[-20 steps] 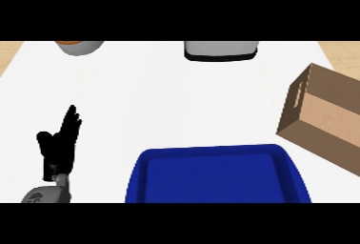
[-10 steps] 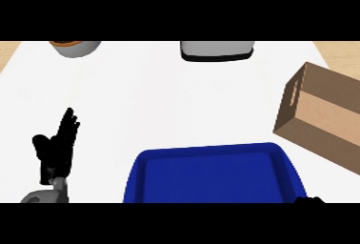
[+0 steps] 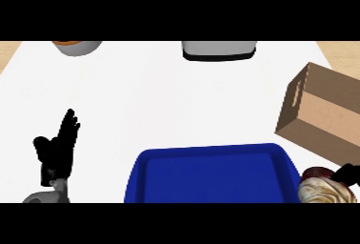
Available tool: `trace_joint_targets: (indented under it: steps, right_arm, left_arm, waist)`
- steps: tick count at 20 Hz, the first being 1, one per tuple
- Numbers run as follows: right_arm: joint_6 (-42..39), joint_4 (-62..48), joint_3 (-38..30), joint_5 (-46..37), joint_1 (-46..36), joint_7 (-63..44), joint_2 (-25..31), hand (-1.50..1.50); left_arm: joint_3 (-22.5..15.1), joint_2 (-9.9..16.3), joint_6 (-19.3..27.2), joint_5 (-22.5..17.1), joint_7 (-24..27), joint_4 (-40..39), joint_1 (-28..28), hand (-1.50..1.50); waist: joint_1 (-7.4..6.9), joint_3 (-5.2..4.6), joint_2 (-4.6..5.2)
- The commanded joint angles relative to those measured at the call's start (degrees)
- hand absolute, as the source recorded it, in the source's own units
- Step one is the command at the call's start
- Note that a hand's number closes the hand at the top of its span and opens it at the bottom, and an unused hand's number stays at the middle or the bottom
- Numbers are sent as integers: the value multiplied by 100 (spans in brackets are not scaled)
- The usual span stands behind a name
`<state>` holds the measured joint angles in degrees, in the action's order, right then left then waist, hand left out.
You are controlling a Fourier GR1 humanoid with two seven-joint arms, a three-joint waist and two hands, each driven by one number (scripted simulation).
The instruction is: Pick the cupcake from the tray and place it in the cardboard box
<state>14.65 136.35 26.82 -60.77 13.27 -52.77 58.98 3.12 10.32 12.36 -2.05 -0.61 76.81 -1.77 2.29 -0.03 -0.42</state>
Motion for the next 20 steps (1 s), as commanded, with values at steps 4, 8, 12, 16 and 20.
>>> trace_joint_targets:
  steps: [4,8,12,16,20]
  right_arm:
    - [305,445,-1053,1804,-8,226,16,150]
    - [505,54,-1398,2314,-63,613,-27,150]
    - [598,-1012,-2117,3590,-390,1553,134,150]
    - [616,-2701,-2674,4537,-612,3071,-19,150]
    - [4,-4253,-2819,4588,-1128,4085,89,150]
  left_arm:
    - [-53,-20,26,51,-74,77,-174,0]
    - [46,188,-126,-54,-346,176,-296,0]
    - [-48,6,-30,33,-266,-42,-458,0]
    - [-116,-110,-54,18,-203,-10,-360,0]
    - [-233,-242,195,263,-284,-79,-515,0]
  waist:
    - [-134,11,55]
    - [-160,19,44]
    - [-209,19,85]
    - [-316,30,94]
    - [-331,14,85]
